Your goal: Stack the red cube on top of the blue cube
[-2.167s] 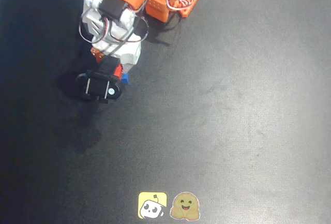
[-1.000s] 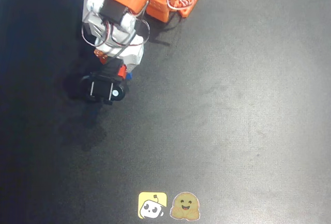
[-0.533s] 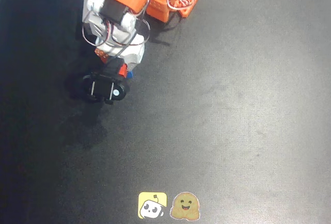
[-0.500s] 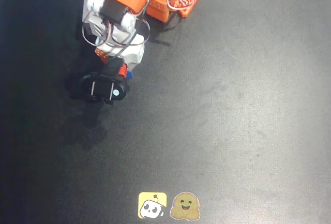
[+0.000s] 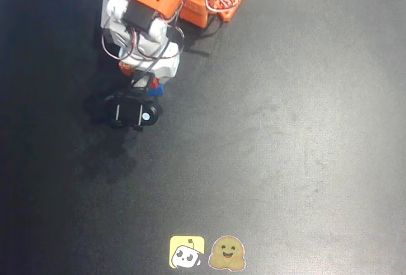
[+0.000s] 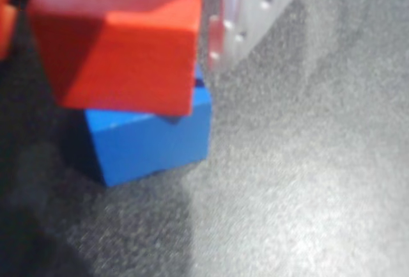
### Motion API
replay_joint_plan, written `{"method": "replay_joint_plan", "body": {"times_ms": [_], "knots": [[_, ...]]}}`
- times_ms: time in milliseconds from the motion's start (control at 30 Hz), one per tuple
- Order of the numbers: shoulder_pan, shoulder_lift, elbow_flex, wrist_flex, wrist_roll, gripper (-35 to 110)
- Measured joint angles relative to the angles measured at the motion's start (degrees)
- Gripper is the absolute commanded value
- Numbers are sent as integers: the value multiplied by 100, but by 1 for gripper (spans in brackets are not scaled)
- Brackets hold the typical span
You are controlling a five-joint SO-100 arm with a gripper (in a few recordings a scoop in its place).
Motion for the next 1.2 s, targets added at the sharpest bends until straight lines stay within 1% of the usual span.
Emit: {"method": "replay_joint_plan", "body": {"times_ms": [267,433,467,500,533,567,667,833,867,1033,1133,1200], "knots": [[-158,18,-158,70,-9,29],[-378,475,-290,9,-35,28],[-431,615,-352,-79,-132,20],[-501,800,-378,-220,-308,6],[-554,1028,-378,-448,-510,0],[-598,1283,-378,-721,-747,0],[-993,2171,-308,-1143,-703,0],[-1582,3665,527,-1354,-510,0],[-1731,4052,809,-1371,-527,0],[-2276,6390,2452,-1257,53,0],[-2479,6820,2769,-1283,237,0],[-2593,6855,3085,-1564,325,0]]}}
